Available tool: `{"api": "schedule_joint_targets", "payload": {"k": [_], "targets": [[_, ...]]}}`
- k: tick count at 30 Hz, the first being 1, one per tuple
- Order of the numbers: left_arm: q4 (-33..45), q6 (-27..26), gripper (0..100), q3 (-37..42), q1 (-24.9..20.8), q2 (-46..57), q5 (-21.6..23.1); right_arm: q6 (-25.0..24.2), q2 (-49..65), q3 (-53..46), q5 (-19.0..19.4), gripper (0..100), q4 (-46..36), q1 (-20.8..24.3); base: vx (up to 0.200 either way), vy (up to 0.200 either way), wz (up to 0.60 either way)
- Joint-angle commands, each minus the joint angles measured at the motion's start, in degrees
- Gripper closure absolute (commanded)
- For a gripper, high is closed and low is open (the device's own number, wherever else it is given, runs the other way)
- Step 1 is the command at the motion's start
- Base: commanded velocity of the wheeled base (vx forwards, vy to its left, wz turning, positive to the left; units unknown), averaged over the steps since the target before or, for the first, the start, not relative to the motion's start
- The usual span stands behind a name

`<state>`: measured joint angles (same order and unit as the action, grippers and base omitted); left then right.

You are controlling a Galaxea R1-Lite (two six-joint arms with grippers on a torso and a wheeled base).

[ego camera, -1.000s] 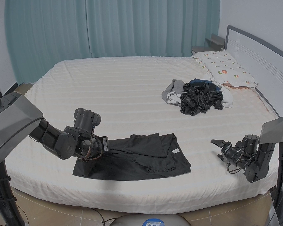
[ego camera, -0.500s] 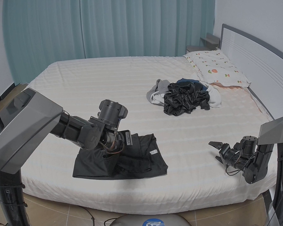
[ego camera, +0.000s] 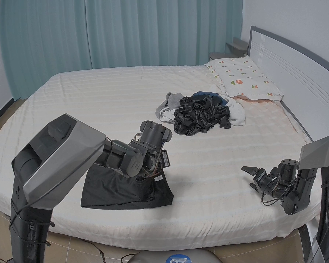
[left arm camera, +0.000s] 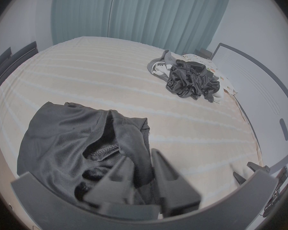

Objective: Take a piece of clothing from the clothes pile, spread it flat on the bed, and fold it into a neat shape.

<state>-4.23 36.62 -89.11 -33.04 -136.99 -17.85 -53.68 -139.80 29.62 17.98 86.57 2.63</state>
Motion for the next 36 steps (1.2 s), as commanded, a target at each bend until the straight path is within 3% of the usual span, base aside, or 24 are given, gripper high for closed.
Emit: {"api": "schedule_joint_targets", "payload": {"k": [1,2,11,16,17,20,24,27,31,36], "targets": [[0.2,0.5,100,-0.2,0.0,-1.7,-0.1,0.1,-0.2,0.0,0.0,0,0.0,0.3,0.000,0.000,0.00],[0.4,0.8,0,0.0,0.0,-1.6,-0.1,0.1,-0.3,0.0,0.0,0,0.0,0.3,0.000,0.000,0.00],[1.2,7.2,0,5.4,1.6,3.8,5.4,0.1,-0.3,-0.3,0.0,0,0.0,0.3,0.000,0.000,0.00],[1.1,8.6,0,12.2,3.6,10.5,10.2,0.1,-0.4,-0.3,0.0,0,0.0,0.3,0.000,0.000,0.00],[0.6,8.6,0,17.7,5.3,13.9,13.0,0.1,-0.4,-0.4,0.0,0,0.0,0.3,0.000,0.000,0.00],[-1.4,8.5,0,23.3,8.1,15.8,15.6,0.2,-0.4,-0.5,0.0,0,0.1,0.3,0.000,0.000,0.00],[-7.1,8.9,0,31.9,11.9,18.4,17.8,0.2,-0.3,-0.7,0.0,0,0.5,0.4,0.000,0.000,0.00],[-14.6,12.9,0,39.6,15.2,20.1,22.2,1.0,-0.4,-1.8,0.0,0,2.0,0.4,0.000,0.000,0.00],[-21.4,15.9,0,44.2,18.9,19.6,25.6,5.1,-0.5,-2.9,-0.1,0,2.9,0.5,0.000,0.200,0.00],[-26.6,18.2,0,45.9,22.9,18.0,29.2,6.0,-0.4,-3.1,-1.9,0,2.9,1.1,0.000,0.200,0.00]]}}
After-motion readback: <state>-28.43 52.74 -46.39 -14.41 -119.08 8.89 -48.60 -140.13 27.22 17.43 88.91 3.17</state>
